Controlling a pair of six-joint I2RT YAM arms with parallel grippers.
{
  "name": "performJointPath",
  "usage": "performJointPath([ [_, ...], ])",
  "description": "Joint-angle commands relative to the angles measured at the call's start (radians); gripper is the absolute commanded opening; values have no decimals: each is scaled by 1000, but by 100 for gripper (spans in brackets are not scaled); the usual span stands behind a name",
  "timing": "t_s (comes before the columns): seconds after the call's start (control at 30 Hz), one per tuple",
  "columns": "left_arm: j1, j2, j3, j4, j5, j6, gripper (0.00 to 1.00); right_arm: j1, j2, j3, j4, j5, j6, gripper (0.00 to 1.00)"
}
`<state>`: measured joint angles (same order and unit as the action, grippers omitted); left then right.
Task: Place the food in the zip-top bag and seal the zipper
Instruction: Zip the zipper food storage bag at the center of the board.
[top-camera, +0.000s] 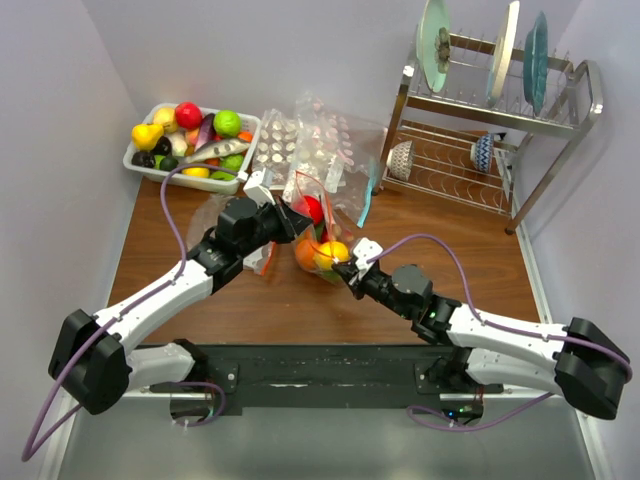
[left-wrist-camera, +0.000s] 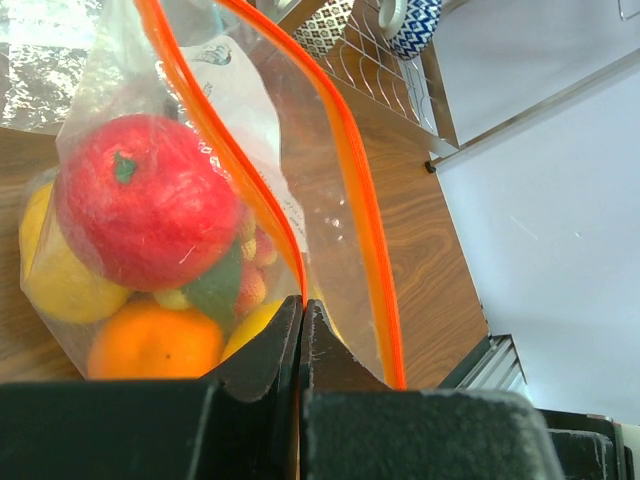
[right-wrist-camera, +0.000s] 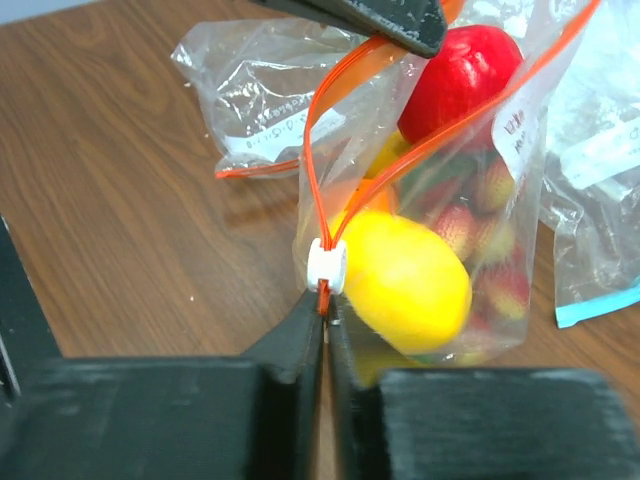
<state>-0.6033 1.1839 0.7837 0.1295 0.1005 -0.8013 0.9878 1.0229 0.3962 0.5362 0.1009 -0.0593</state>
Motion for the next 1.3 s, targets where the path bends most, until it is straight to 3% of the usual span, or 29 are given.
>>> performJointPath([
  [0.0, 0, -29, 26, 4, 2, 5, 0, 3, -50, 18, 36, 28, 22, 0],
  [0.03, 2, -30, 26, -5, 1, 14, 0, 3, -66, 20, 4, 26, 29, 0],
  [0.13, 2, -36, 51, -54, -12, 72, 25, 3, -122, 46, -109, 25, 53, 0],
  [0.17, 2, -40, 63, -80, -22, 91, 45, 3, -148, 56, -148, 13, 87, 0],
  [0.27, 4, -62, 118, -188, -45, 189, 76, 5, -182, 82, -263, -27, 99, 0],
  [0.37, 4, -96, 176, -248, -10, 322, 91, 3, -217, 87, -332, -49, 113, 0],
  [0.5, 4, -132, 216, -238, 256, 531, 97, 3, -267, 85, -378, -78, 130, 0],
  [0.7, 4, -135, 232, -206, 489, 784, 100, 3, -299, 118, -469, -159, 151, 0],
  [0.87, 0, -141, 209, -183, 700, 1088, 100, 5, -306, 154, -565, -223, 170, 0],
  [1.03, 0, -84, 293, -373, 899, 1374, 97, 3, -325, 181, -610, -254, 179, 0],
  [1.27, -62, 75, 423, -612, 986, 1534, 93, 3, -308, 233, -651, -256, 173, 0],
])
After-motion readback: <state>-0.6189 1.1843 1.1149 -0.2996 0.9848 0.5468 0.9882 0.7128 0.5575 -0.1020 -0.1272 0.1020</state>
